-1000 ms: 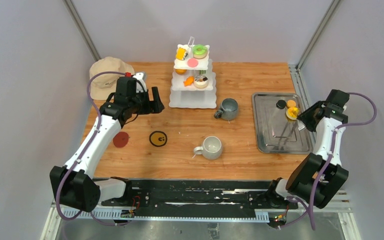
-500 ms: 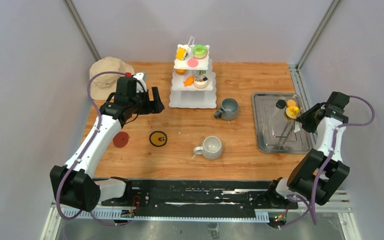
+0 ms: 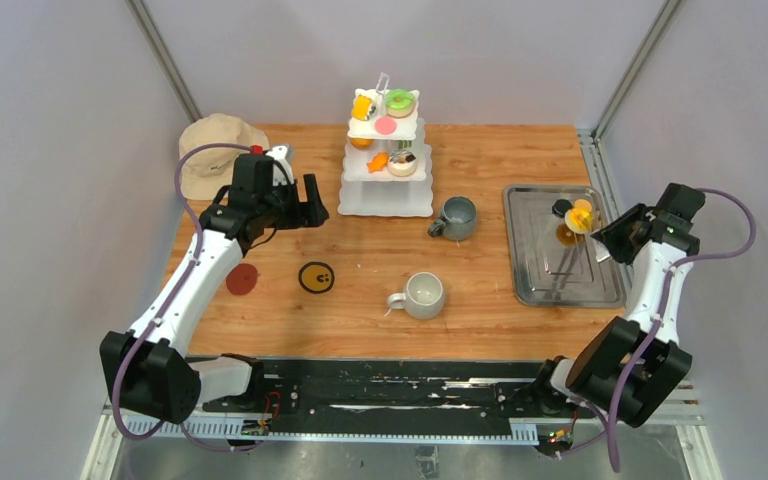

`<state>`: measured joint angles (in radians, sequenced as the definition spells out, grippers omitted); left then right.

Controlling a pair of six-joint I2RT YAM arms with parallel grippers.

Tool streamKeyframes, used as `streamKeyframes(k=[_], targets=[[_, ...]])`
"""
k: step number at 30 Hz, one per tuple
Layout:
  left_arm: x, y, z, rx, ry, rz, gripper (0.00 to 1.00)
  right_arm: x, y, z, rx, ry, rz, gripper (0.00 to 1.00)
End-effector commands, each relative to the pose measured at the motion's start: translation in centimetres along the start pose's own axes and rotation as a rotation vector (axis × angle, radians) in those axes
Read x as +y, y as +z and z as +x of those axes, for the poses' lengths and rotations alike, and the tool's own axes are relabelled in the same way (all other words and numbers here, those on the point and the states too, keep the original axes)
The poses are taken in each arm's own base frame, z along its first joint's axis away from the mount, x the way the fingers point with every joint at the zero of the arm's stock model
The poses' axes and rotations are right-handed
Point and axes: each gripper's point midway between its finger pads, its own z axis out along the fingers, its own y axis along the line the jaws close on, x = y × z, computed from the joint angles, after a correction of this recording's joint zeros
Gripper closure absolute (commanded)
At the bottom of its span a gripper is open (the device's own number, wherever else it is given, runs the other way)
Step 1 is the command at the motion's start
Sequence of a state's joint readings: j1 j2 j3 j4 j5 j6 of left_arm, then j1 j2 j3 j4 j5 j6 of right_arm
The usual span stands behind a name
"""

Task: Serve the afternoon tea

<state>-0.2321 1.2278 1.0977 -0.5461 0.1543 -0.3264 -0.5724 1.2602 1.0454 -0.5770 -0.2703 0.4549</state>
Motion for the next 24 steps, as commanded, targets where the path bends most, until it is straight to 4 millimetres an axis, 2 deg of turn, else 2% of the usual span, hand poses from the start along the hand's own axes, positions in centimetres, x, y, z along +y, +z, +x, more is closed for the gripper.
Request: streamKeyframes(k=[1,7,11,15,18,24], targets=[[-0.3,-0.5,-0.6,-0.036,0.007,0.016,0.12,1.0,-2.3,-0.7,-0.049,-0.003,-0.046,0.99],[-0.5,-0.7,-1.0,-0.044,0.008,0.024,0.12,3.6,-4.7,-0.7,-0.068,-0.024,-0.158,1.00],[-0.7,-0.7,-1.0,-0.044,0.003,0.035,0.12,7.0,-5.9,0.1,-0.049,-0.068,-0.264,0.99],[-0.8,-0.7,-0.7,-0.040,-0.006,0.038,0.12,11.1,-6.7,1.8,-0.001,-0.146,-0.354,0.99],[-0.8,-0.8,-0.5,-0.042,-0.013,0.041,0.12,14.1,-6.8,3.3,0.013,-0.224,-0.390,1.00],[-0.8,-1.4,-0.8,-0.058,-0.012,0.033,0.12,18.4,-5.9,5.9,0.061,-0.329,-0.454,0.99]])
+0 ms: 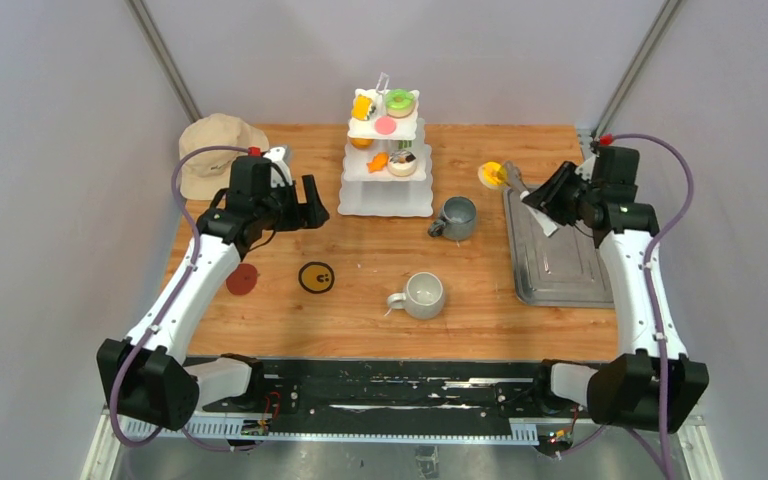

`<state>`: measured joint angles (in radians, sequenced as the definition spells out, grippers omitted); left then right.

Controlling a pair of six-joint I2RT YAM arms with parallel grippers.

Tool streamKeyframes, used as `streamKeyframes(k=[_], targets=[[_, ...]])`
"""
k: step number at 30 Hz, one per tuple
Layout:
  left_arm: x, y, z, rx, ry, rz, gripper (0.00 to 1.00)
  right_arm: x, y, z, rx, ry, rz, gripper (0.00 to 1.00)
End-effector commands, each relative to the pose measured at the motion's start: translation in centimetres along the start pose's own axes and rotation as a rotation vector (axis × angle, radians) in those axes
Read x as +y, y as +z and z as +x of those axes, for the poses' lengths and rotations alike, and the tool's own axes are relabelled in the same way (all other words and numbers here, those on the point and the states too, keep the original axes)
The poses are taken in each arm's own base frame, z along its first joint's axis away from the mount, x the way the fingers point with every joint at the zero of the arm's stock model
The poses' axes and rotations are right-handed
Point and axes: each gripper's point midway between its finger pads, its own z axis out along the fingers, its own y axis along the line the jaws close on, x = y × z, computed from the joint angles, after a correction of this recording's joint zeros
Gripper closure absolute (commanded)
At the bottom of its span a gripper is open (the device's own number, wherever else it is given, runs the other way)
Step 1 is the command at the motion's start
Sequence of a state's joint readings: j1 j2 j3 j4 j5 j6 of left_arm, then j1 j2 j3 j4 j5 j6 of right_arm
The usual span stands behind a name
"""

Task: Serve the afternoon tea

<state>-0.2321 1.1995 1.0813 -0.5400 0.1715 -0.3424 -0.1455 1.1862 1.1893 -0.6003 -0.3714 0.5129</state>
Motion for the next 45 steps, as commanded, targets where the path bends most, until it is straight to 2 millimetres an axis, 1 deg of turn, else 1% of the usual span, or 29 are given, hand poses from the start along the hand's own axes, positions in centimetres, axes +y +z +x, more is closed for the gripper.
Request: streamKeyframes(k=[1,4,6,10,15,19,24,29,35,36,37,39,42,43,45], targets=[[-0.4,-0.8,-0.9,-0.045,0.002,0.012,0.12,3.3,1.8,-0.7,-0.017,-0.061,-0.053,0.99],[-0.4,-0.9,-1.0,-0.043,0.003,0.009,0.12,5.3,3.3,-0.4,-0.004,-0.109,-0.085,1.00],[-0.3,-1.0,-1.1,-0.047,0.005,0.005,0.12,6.3,4.4,-0.4,0.005,-0.132,-0.088,0.99],[-0.2,-1.0,-1.2,-0.045,0.011,-0.001,0.12,8.3,7.1,-0.3,0.027,-0.172,-0.111,1.00],[-0.1,-1.0,-1.2,-0.044,0.012,-0.008,0.12,10.5,11.2,0.7,0.072,-0.214,-0.123,1.00],[0.0,-1.1,-1.2,-0.044,0.015,-0.016,0.12,11.3,14.2,1.4,0.113,-0.218,-0.119,0.99],[0.3,-1.2,-1.1,-0.042,0.020,-0.031,0.12,12.4,16.8,2.1,0.144,-0.231,-0.143,0.99],[0.4,-1.2,-1.1,-0.040,0.021,-0.039,0.12,12.8,18.7,3.2,0.184,-0.233,-0.148,0.99],[0.5,-1.4,-1.1,-0.040,0.020,-0.042,0.12,13.7,21.0,3.9,0.197,-0.228,-0.160,0.99],[0.5,-1.5,-1.1,-0.041,0.020,-0.043,0.12,13.9,21.2,4.0,0.199,-0.227,-0.161,0.97],[0.5,-1.5,-1.1,-0.040,0.021,-0.046,0.12,14.2,21.1,3.9,0.197,-0.228,-0.168,0.92],[0.6,-1.8,-1.1,-0.044,0.023,-0.053,0.12,14.4,21.1,4.0,0.197,-0.226,-0.168,0.80],[0.7,-2.1,-1.1,-0.051,0.024,-0.059,0.12,13.9,21.2,4.4,0.206,-0.223,-0.154,0.65],[0.7,-2.1,-1.1,-0.050,0.022,-0.058,0.12,13.9,21.1,4.4,0.203,-0.225,-0.152,0.62],[0.6,-2.0,-1.0,-0.047,0.018,-0.054,0.12,13.9,20.9,4.3,0.199,-0.229,-0.151,0.58]])
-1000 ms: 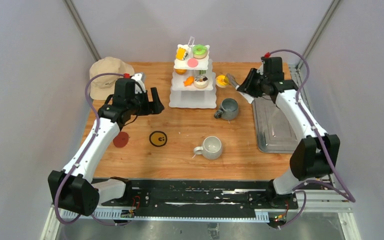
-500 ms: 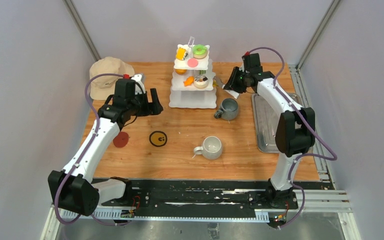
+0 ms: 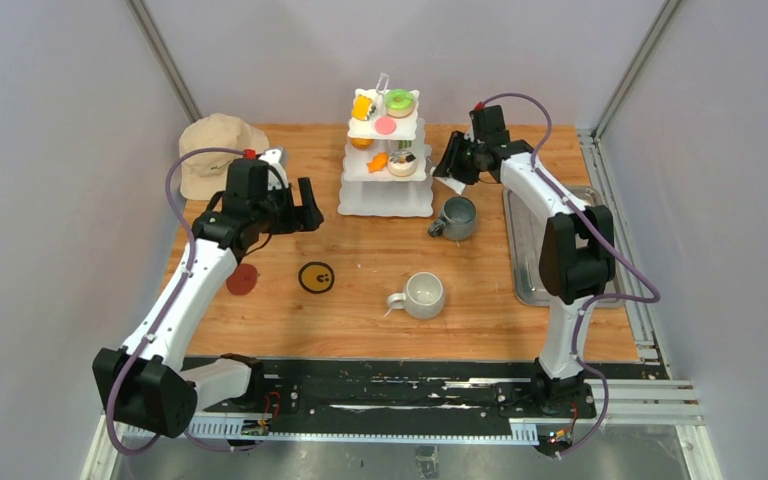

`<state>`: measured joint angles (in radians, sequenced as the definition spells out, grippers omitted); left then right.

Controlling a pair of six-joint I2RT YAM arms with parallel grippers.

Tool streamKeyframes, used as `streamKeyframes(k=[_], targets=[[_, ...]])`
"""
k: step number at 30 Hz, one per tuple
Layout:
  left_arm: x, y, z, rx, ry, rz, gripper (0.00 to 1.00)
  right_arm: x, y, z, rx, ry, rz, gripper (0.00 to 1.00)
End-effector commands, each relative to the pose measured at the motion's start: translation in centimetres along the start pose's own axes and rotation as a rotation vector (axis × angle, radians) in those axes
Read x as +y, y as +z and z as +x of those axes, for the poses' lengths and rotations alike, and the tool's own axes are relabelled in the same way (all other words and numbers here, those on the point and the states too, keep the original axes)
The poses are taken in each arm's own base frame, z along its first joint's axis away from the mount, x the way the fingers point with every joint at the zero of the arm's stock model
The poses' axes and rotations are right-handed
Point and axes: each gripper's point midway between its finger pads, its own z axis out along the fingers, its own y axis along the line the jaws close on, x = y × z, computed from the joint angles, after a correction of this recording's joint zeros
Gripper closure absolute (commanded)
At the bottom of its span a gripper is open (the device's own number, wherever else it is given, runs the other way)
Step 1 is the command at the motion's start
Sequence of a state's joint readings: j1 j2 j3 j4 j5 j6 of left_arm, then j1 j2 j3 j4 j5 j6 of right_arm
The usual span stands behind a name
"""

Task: Serve the afternoon tea

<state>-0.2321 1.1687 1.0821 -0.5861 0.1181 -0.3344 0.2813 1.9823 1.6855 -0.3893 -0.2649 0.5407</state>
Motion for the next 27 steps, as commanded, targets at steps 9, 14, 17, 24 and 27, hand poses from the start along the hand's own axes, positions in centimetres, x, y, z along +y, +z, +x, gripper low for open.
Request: streamKeyframes(k=[9,14,17,24,27], targets=[[-0.5,-1.6,-1.4,-0.057,0.005,0.015,0.12,1.6,-4.2,-2.4,-0.112,-0.031,-0.019,0.61],[-0.7,-1.7,-1.5,-0.061,0.006,0.021,0.12,-2.0,-8.8,-3.8,-0.201,-0.006,0.064,0.67],[-0.7,-1.8,-1.6,-0.067,0.006,0.019,0.12,-6.4,-12.4,-3.9,-0.240,0.060,0.129,0.68],[-0.9,-1.5,-1.7,-0.070,0.003,0.035,0.12,-18.0,-22.9,-0.6,-0.355,0.229,0.403,0.65],[-1.2,-1.1,-1.7,-0.061,-0.001,0.050,0.12,-21.6,-25.6,1.3,-0.379,0.314,0.486,0.61]])
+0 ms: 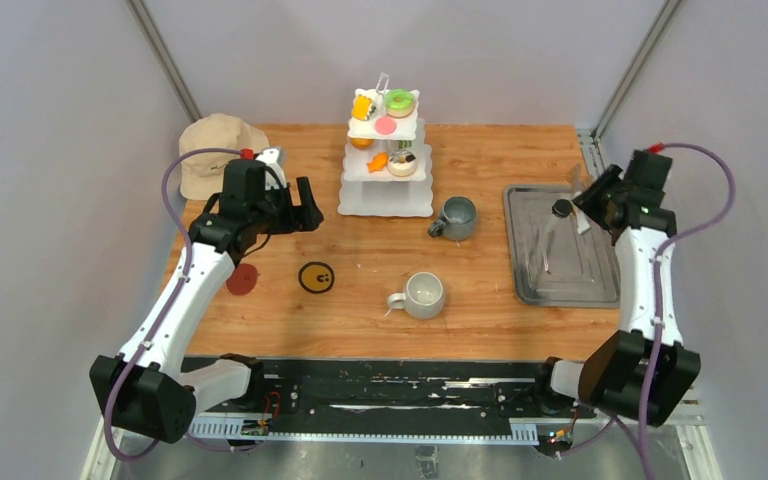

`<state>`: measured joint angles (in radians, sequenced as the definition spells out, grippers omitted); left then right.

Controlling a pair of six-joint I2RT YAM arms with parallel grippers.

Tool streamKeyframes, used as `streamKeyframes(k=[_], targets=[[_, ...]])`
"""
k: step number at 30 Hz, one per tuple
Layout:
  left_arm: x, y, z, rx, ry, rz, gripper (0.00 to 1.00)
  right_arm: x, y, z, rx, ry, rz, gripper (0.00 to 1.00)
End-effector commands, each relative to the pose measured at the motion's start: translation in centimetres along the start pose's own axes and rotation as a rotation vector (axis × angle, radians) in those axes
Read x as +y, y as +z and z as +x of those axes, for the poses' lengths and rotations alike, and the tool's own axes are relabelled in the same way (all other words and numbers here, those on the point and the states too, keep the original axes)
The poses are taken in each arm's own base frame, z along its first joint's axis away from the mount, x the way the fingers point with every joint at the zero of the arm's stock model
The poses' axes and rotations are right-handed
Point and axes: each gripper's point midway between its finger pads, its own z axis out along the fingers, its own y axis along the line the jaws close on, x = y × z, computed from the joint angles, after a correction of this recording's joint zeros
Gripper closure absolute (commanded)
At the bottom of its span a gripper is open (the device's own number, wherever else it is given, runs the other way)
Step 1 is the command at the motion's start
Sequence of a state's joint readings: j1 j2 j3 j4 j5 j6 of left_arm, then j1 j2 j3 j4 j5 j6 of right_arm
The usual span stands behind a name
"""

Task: Serve the afternoon tea

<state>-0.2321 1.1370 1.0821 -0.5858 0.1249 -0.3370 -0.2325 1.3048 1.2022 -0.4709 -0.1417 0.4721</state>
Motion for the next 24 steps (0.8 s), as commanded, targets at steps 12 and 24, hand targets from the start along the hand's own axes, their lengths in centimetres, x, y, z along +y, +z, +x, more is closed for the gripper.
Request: streamKeyframes(k=[12,24], targets=[[-0.6,0.2,-1.3,-0.028,0.010,0.024,0.12,-8.5,1.2,1.4,0.143,0.067,0.151,0.58],[-0.5,0.8,-0.9,-0.013,0.008,0.027,0.12,-6.9,3.9,3.5,0.279,-0.130,0.174,0.56]])
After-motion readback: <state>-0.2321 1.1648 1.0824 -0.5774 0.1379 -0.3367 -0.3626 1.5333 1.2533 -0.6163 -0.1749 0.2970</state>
